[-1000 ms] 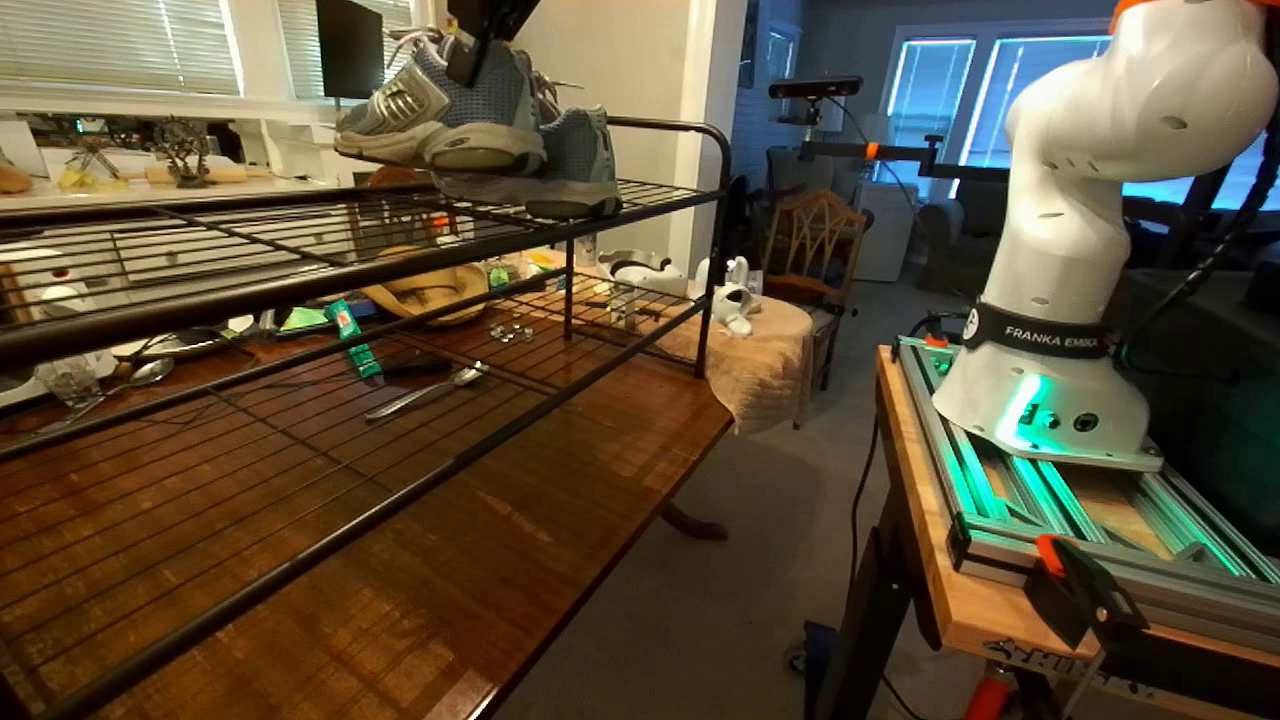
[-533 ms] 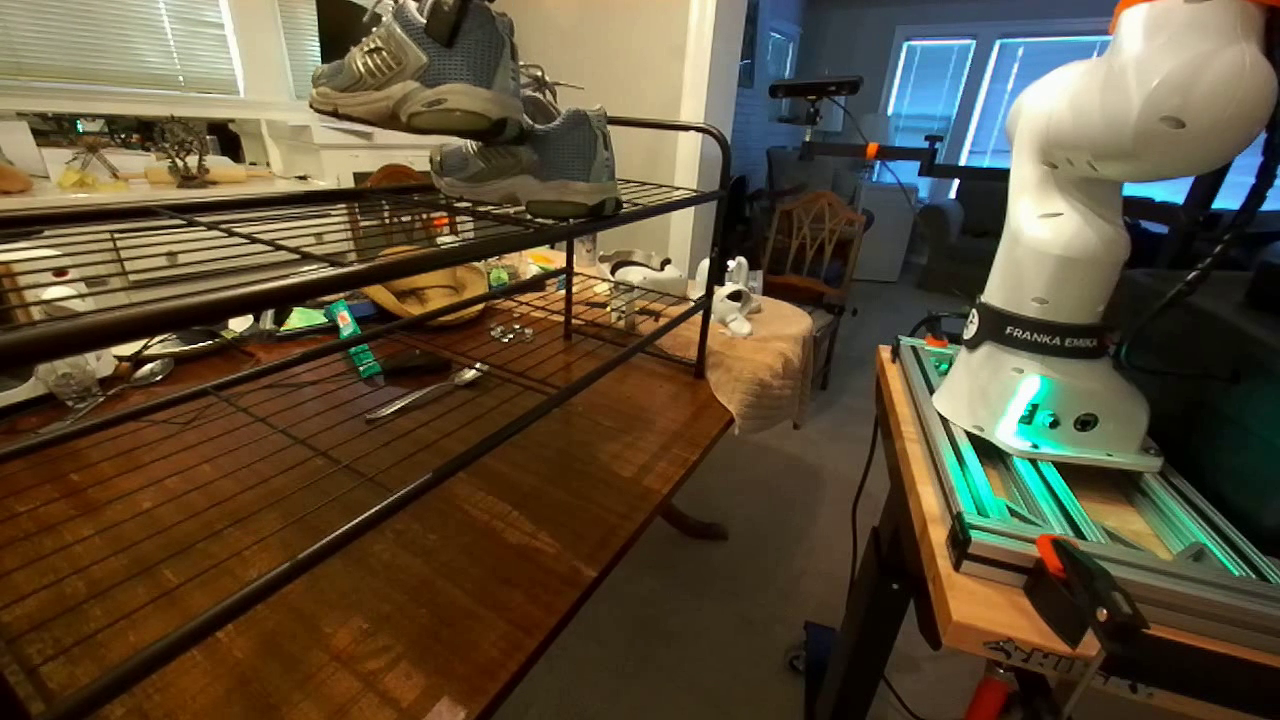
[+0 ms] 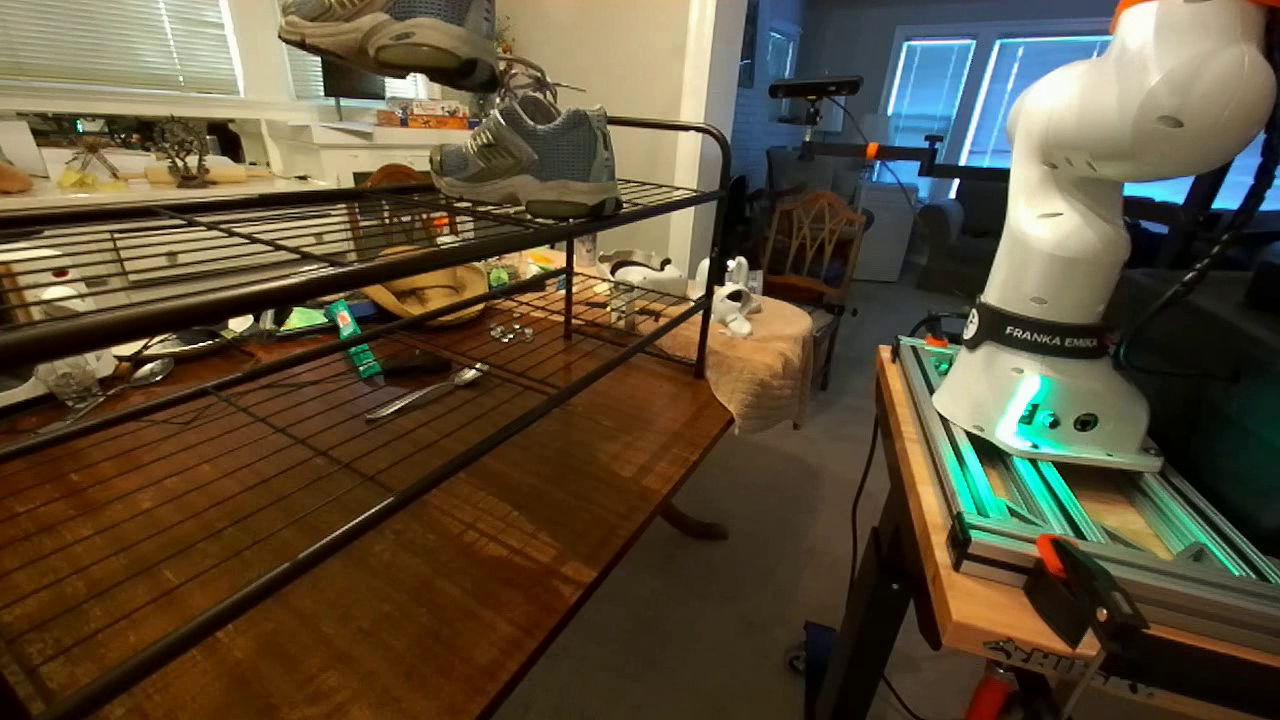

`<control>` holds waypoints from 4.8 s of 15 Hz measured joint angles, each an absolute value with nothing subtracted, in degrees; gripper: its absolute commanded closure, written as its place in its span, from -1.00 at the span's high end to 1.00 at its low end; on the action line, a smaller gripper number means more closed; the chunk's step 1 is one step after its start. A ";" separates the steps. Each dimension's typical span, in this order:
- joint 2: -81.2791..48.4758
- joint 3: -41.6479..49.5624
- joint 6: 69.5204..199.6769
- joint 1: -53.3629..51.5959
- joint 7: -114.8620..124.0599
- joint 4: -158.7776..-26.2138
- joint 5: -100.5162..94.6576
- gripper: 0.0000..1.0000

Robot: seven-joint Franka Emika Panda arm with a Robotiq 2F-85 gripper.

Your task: Move the shoe on the left to the right side of the other shoe

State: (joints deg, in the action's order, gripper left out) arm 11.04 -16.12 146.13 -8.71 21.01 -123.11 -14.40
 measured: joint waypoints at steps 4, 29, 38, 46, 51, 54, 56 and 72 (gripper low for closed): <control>11.93 -16.04 145.85 -8.00 20.78 -122.06 -14.78 -0.95; 27.62 -11.96 125.39 -4.79 17.81 -129.97 -13.12 -0.95; 32.94 -7.97 129.81 -5.08 15.14 -140.00 -4.77 -0.95; 32.83 -4.41 136.81 -7.19 4.91 -145.49 0.94 -0.95; 32.65 -3.36 136.86 -8.06 -1.59 -146.09 1.11 -0.95; 32.65 -2.89 136.86 -8.06 -4.66 -146.29 1.10 -0.95; 32.67 -2.64 136.86 -8.04 -5.96 -146.30 0.96 -0.95; 33.60 -2.87 136.87 -6.25 -6.96 -149.09 -2.11 -0.95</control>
State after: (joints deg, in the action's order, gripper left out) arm 33.60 -2.87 136.87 -6.25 -6.96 -149.09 -2.11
